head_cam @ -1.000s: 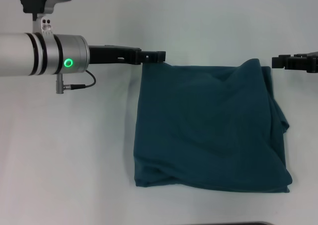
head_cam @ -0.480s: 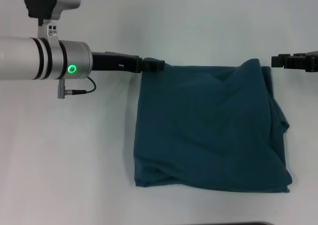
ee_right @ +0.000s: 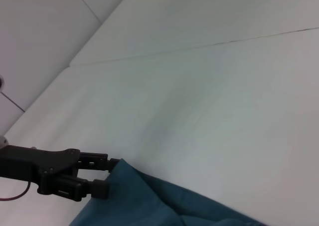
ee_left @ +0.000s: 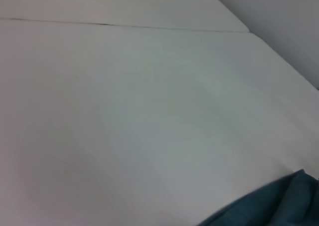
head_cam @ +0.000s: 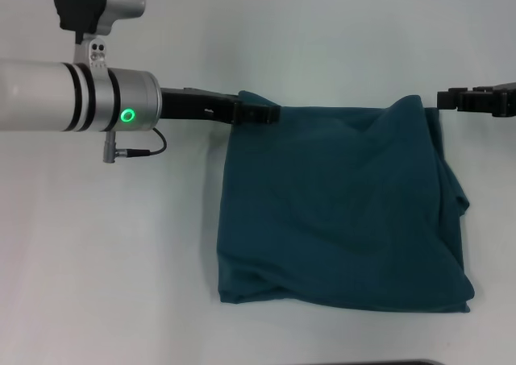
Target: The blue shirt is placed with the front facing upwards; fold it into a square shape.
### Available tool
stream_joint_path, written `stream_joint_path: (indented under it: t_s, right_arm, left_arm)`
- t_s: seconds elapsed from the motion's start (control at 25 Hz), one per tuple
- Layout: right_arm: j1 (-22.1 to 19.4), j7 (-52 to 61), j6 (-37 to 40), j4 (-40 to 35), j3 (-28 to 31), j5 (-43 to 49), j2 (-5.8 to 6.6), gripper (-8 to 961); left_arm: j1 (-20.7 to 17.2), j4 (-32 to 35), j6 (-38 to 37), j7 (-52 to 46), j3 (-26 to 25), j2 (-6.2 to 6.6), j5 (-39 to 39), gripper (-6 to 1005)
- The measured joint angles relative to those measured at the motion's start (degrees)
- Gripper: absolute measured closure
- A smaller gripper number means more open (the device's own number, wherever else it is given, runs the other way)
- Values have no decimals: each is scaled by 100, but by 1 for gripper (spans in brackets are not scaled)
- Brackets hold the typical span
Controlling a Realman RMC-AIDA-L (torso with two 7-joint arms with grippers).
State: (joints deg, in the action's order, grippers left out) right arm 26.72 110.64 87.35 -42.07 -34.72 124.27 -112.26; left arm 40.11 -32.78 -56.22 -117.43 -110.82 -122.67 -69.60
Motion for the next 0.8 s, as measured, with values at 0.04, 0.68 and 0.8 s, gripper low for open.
stream_joint_path:
  t_s: [0.04,0.68,0.8]
  right_arm:
    - [-5,0,-2,2,0,0,-3,580]
    - [33,-2,-367,81,2,131,-190,582]
    - [104,-9,-510,241,-11,133,-214,583]
  left_arm:
    - [5,0,11,0,2,-11,20,91]
    - [-16,-228,30,-7,-3,-99,307,477]
    - [-18,-232,28,-7,-1,-95,307,585]
